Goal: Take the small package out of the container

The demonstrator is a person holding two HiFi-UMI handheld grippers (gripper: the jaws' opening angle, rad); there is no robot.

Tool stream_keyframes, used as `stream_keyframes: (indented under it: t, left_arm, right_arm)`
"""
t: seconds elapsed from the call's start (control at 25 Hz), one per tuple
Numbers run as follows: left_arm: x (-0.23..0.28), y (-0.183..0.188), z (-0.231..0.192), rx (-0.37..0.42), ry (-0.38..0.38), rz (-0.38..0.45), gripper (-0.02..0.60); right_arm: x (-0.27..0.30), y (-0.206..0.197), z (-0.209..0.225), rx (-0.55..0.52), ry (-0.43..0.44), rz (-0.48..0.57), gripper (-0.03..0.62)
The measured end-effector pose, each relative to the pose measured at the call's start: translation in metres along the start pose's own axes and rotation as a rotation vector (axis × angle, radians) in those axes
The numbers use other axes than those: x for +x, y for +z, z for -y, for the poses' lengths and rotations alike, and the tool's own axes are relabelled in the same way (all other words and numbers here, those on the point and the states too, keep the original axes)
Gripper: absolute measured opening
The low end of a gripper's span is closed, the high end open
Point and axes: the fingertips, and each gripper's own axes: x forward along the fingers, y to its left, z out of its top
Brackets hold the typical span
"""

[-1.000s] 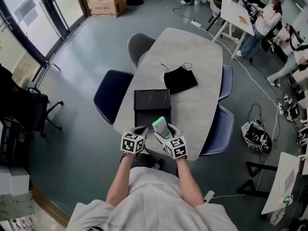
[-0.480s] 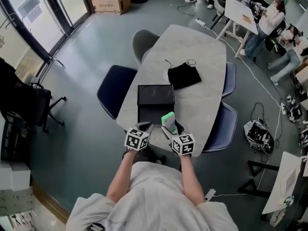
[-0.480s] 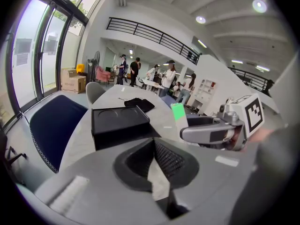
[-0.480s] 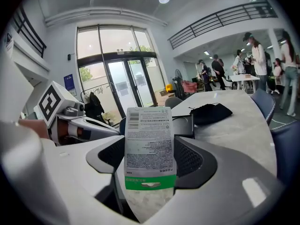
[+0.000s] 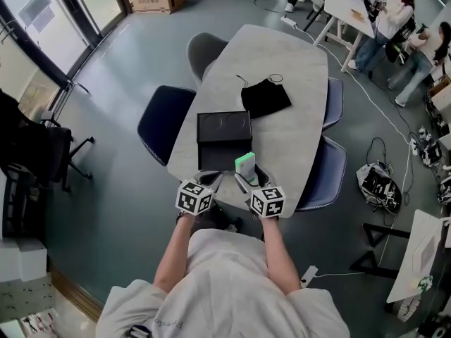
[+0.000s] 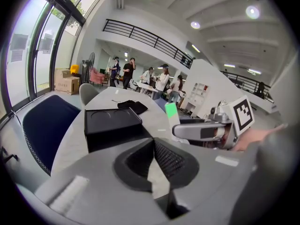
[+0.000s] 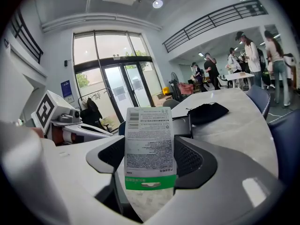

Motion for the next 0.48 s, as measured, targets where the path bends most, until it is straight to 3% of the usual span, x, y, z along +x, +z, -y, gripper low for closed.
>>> stream_keyframes:
  t: [0.48]
  left_arm:
    - [-0.0004,-0.0072,0.0077,0.017,-0.017,-0.015,0.055]
  right_arm:
    - [-0.0088,-0.0028,0.0015,0.023,-0.011,0.023,0.328]
